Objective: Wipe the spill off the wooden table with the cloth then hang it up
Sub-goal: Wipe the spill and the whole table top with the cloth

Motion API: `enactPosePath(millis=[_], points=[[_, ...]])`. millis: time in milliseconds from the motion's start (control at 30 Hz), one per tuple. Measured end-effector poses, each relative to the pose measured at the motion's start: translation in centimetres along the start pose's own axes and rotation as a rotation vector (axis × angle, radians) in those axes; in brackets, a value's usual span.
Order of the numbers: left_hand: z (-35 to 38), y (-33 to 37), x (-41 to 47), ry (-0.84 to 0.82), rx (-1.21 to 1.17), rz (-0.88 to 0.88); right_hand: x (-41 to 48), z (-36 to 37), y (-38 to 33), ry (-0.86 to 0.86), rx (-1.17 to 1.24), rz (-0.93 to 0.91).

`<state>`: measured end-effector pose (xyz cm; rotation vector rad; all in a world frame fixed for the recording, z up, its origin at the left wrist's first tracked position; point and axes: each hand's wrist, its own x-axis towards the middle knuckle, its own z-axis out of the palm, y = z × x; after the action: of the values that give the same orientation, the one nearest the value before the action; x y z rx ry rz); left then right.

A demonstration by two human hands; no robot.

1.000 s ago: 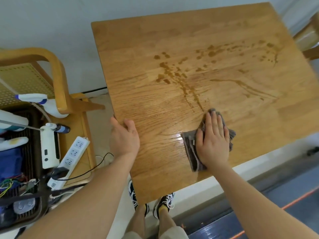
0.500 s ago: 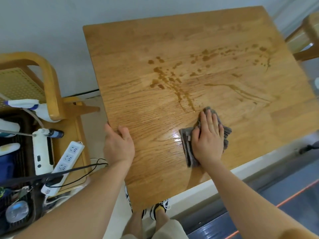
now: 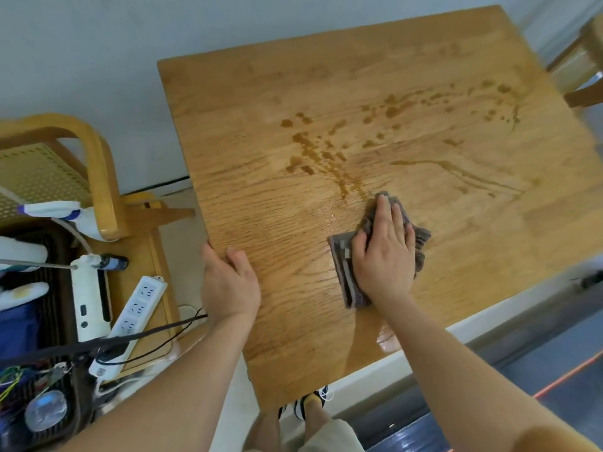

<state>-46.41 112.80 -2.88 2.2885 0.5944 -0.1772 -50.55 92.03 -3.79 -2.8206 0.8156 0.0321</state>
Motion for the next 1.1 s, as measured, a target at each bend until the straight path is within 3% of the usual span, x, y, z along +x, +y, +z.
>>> enactPosePath(millis=[67, 200, 267, 333, 367, 433, 533, 600, 700, 833, 900, 1000, 1100], points=[[-0.1, 0.1, 0.0, -0.001, 0.008, -0.009, -0.5, 0.8, -3.8, -0.001, 0.015, 0.034], [0.2, -0.3, -0.1, 0.018, 0.039, -0.011, -3.2, 2.4, -9.5, -0.117, 0.009, -0.451], [0.3, -0.4, -0.1, 0.019, 0.04, 0.0, -3.6, 2.2, -7.5, -0.16, 0.006, -0.697], [0.2, -0.4, -0.2, 0.022, 0.03, 0.007, -2.7, 1.2, -3.0, -0.168, -0.016, -0.77], [0.1, -0.3, -0.1, 0.021, 0.027, 0.01, -2.0, 0.7, -0.7, -0.142, -0.025, -0.691], [0.1, -0.1, 0.0, 0.025, 0.023, 0.017, -0.5, -0.3, 2.3, -0.063, -0.017, -0.354], [0.2, -0.3, 0.4, 0.027, -0.003, 0.018, 0.0, 0.4, -0.4, 0.001, -0.033, 0.048], [0.3, -0.6, 0.4, 0.017, -0.01, 0.014, -1.4, 1.5, -4.7, -0.015, -0.031, 0.02], [0.3, -0.6, 0.2, 0.012, -0.01, 0.015, -5.3, 3.0, -9.5, -0.043, 0.0, -0.268], [0.3, -0.5, 0.0, 0.002, 0.019, 0.001, -9.0, 2.3, -5.3, -0.124, -0.002, -0.553], [0.1, -0.5, 0.1, -0.004, 0.034, -0.008, -8.7, 1.3, -0.7, -0.086, -0.034, -0.476], [0.0, -0.3, 0.2, 0.002, 0.045, -0.009, -6.3, 0.2, 4.1, -0.02, -0.048, -0.138], [0.2, -0.4, 0.2, -0.002, 0.058, -0.014, -6.1, 0.8, 1.2, 0.034, -0.016, 0.209]])
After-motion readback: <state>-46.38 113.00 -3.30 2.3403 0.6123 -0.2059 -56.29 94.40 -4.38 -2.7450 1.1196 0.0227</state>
